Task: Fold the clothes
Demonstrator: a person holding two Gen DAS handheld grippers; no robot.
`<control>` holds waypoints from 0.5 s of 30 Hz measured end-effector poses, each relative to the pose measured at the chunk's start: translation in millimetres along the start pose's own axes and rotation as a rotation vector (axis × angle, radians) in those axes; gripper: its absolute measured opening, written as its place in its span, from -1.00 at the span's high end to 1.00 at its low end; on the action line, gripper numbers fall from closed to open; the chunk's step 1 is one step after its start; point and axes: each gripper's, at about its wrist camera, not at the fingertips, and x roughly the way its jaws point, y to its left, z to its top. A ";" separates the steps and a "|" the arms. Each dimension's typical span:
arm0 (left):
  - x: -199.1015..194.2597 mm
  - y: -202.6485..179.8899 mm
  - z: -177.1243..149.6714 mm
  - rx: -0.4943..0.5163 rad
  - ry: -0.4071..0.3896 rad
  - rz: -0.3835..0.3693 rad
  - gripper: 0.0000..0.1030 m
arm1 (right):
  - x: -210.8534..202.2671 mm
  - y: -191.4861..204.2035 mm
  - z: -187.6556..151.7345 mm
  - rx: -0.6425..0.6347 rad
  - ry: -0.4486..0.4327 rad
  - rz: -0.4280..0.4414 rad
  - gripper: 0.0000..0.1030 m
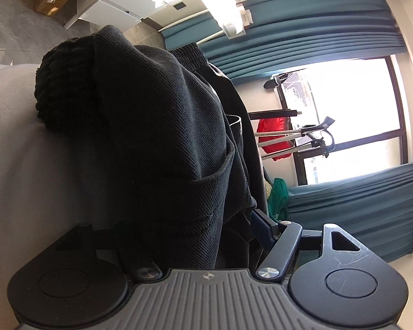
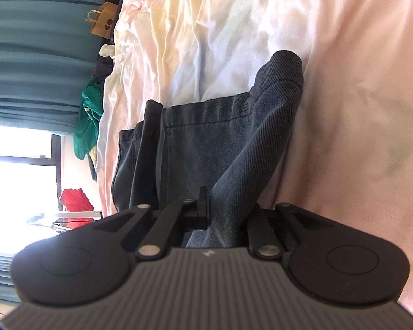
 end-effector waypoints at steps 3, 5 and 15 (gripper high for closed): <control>10.0 -5.0 -0.1 0.050 0.002 0.038 -0.36 | 1.5 -3.7 -0.3 0.018 0.007 -0.002 0.78; 16.0 -9.7 -0.8 0.098 0.002 0.066 -0.36 | 2.5 -7.3 0.3 0.036 0.013 0.000 0.69; 23.4 -19.2 5.0 0.110 -0.044 0.069 0.68 | -9.7 2.8 -7.3 -0.049 -0.118 0.028 0.82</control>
